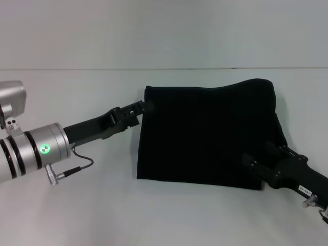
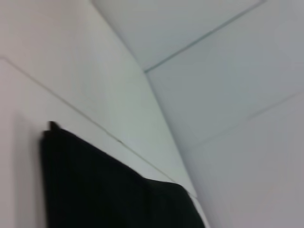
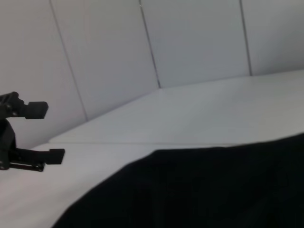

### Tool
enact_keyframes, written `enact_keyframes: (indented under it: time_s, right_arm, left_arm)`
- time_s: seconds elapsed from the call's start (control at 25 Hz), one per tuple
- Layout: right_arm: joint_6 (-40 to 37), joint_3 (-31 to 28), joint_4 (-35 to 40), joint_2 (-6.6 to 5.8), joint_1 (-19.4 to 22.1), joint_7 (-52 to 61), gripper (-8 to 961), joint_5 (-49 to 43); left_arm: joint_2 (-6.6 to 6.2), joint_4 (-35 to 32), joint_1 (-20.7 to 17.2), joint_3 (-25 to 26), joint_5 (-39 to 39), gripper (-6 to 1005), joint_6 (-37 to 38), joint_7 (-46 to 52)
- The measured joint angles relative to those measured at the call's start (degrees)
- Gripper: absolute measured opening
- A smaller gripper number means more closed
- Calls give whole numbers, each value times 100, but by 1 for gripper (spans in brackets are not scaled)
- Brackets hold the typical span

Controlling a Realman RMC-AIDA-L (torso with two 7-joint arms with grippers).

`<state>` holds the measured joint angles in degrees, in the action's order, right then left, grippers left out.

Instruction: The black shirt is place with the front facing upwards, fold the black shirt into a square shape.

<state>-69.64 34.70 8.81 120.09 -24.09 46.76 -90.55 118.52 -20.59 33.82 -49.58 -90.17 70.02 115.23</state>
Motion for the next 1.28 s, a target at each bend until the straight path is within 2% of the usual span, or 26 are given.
enact_keyframes:
  time_s: [0.16,0.28,0.48,0.64,0.88,1.08,1.28]
  right_arm:
    - [-19,-15,15,-12,19,0,836,-2]
    - [-377,28,72,-34,118,-58,836,-14]
    - [-1278,129,259,-50,568,-461,835,-225]
    - [-1500,136,282,-39,838,-651,835,-460]
    - [-1472,148,220,-26,932,-664,835,-705]
    - [-1358,151,217,-23,973,-666,835,-914]
    - [-1274,117,216,-22,988,-668,835,-924]
  left_arm:
    - [0,-4,37,-9,10,923,-295,207]
    - [-26,8,126,-137,-5,923,-629,554]
    - [-118,12,352,-527,-73,923,-1162,976]
    - [-138,19,559,-623,-172,922,-1511,1071]
    - [-23,39,806,-929,-179,923,-2134,1074]
    - [131,27,851,-945,-183,923,-2561,1028]
    - [192,44,945,-968,-184,923,-2748,1000]
